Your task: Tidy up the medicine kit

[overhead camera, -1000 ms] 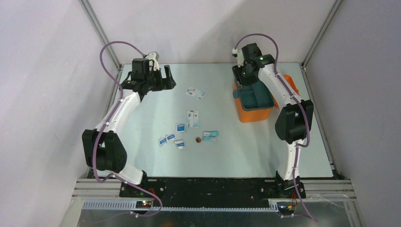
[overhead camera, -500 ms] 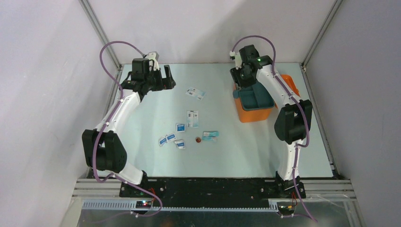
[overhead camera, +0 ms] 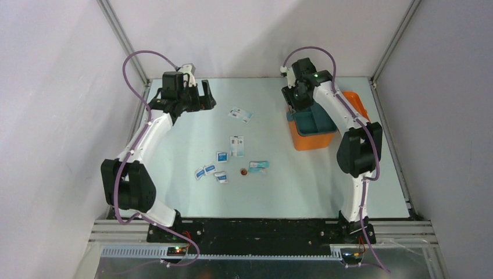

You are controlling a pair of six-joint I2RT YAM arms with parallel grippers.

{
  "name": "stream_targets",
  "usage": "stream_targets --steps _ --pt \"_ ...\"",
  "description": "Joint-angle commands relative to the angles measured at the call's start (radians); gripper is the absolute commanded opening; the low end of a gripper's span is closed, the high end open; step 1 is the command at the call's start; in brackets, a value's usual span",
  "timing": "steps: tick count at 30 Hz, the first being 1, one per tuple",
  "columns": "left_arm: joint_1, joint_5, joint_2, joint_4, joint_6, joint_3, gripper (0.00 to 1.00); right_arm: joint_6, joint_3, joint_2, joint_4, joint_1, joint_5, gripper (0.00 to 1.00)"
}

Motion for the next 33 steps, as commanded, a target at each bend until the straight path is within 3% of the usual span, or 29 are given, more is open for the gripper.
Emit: stream_targets --steps 1,12,16,21,24,27,30,33 --pt "-0.005 -0.008 -0.01 0.029 0.003 0.005 1.0 -0.021 -0.008 -0.002 -0.01 0.015 0.017 0.49" --pt "-0.006 -0.007 -0.001 0.029 0.003 0.009 1.0 -0.031 0.015 -0.016 -0.001 0.059 0.083 0.54" --pt "-0.006 0.003 0.001 0.03 0.006 0.011 1.0 -0.102 0.088 -0.025 -0.014 0.09 0.065 0.61" --pt "-0.008 0.129 0.038 0.075 0.021 0.027 1.0 -0.128 0.117 -0.024 -0.04 0.132 0.053 0.62" --pt "-0.021 0.28 0.109 0.124 -0.024 0.071 1.0 -0.09 0.121 -0.047 -0.038 0.127 0.007 0.62" --pt "-0.091 0.333 0.206 0.163 -0.048 0.186 1.0 -0.081 0.129 -0.09 -0.034 0.117 0.008 0.62" --pt "-0.163 0.393 0.307 0.246 -0.198 0.268 1.0 -0.04 0.131 -0.131 -0.032 0.085 0.014 0.62" --pt "-0.221 0.432 0.378 0.435 -0.354 0.293 1.0 0.008 0.131 -0.154 -0.037 0.05 0.013 0.62"
